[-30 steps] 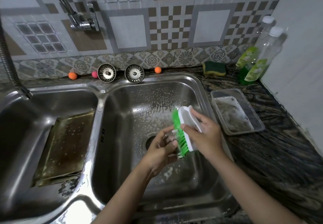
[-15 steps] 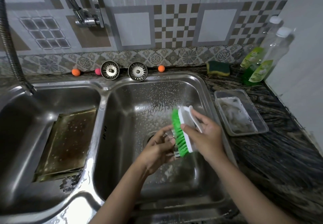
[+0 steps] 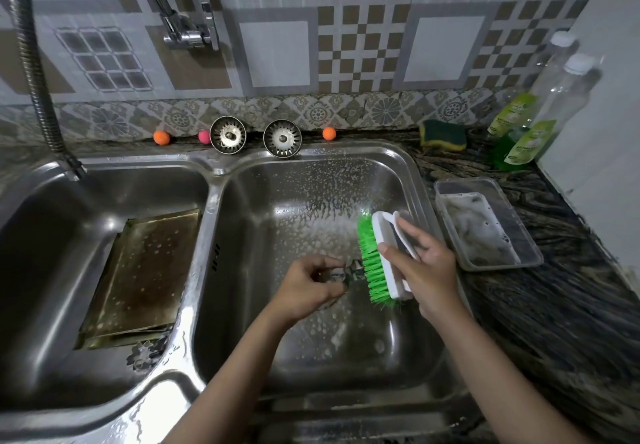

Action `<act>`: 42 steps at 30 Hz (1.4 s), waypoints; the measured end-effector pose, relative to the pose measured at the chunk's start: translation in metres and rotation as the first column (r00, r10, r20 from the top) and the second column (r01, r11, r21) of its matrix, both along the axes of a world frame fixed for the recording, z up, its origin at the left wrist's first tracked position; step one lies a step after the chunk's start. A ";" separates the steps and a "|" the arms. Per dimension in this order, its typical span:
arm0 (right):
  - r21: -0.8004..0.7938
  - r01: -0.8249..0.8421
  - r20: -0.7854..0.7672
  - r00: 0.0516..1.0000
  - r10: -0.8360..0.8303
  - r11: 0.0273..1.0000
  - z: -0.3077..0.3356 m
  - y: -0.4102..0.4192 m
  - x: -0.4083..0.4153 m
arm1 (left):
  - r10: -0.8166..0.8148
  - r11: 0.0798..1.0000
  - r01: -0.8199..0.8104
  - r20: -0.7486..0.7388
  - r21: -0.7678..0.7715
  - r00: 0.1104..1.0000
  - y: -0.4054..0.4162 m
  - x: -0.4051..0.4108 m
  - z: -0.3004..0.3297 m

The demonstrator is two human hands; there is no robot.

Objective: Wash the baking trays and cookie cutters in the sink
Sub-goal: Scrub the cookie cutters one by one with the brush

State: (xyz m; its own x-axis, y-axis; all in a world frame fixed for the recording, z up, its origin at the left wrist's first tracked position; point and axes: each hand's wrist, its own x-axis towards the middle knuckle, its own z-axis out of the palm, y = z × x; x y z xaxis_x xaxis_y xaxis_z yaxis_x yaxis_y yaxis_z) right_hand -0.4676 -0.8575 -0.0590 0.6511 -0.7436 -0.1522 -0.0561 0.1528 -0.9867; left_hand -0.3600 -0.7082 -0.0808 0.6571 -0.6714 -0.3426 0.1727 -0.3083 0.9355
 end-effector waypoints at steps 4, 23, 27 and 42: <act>0.044 -0.127 -0.038 0.991 0.129 0.991 -0.002 -0.008 0.000 | -0.177 0.983 0.172 0.099 0.058 0.979 0.005 0.006 0.004; 0.169 -0.027 -0.006 1.000 0.028 0.985 -0.016 0.034 -0.001 | 0.138 0.958 -0.202 -0.290 -0.203 0.947 0.010 -0.016 0.000; 0.133 0.061 -0.048 0.997 -0.055 0.989 -0.017 0.024 0.011 | 0.012 0.986 -0.055 -0.259 -0.159 0.966 0.014 -0.027 -0.006; 0.178 0.165 -0.131 0.981 -0.143 0.970 -0.017 0.013 0.017 | -0.120 0.982 0.075 -0.265 -0.171 0.957 0.011 -0.034 -0.003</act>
State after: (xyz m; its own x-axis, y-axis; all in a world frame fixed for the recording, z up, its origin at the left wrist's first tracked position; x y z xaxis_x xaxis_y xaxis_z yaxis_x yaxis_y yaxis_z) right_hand -0.4506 -0.8450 -0.0763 0.5001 -0.7846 -0.3664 -0.1302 0.3502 -0.9276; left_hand -0.3941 -0.6975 -0.0838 0.4822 -0.7873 -0.3842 0.4042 -0.1892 0.8949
